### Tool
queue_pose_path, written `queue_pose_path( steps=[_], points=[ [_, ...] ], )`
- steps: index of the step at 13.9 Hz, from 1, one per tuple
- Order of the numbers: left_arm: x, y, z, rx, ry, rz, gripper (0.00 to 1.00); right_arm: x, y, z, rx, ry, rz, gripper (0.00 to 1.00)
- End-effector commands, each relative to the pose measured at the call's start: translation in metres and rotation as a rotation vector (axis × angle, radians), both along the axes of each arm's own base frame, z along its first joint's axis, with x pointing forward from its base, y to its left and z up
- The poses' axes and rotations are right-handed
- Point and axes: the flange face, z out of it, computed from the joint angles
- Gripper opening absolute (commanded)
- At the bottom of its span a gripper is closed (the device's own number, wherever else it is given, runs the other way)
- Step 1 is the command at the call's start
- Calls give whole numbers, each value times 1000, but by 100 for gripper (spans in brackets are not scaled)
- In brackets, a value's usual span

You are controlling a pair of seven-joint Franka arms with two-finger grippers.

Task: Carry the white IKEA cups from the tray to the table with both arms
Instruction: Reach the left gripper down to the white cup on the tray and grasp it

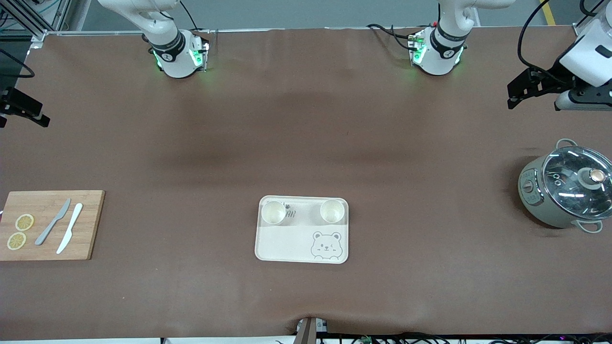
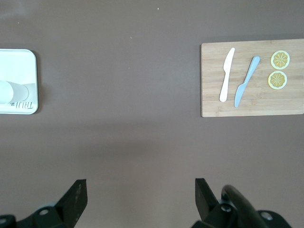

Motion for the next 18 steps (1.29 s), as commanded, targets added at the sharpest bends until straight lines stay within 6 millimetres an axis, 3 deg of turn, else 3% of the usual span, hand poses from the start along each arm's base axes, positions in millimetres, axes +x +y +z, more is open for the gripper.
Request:
queue_pose_path(
  steps=[1,4,7,11,14,18],
  points=[
    [0,-16,1,9,8,-28,100,2,-3,3,1,-8,5,100],
    [12,-29,-14,12,33,-43,100,2,-3,3,1,-8,5,100],
    [45,-46,-26,6,36,-63,100,2,-3,4,7,-10,4,100],
    [59,-113,-81,18,99,-122,100,5,-3,2,9,-16,2,100],
    [65,-169,-119,24,87,-45,100,7,-4,-1,9,-10,0,100],
    [73,-222,-169,19,79,54,100,13,-2,-12,13,8,1,100]
  ],
)
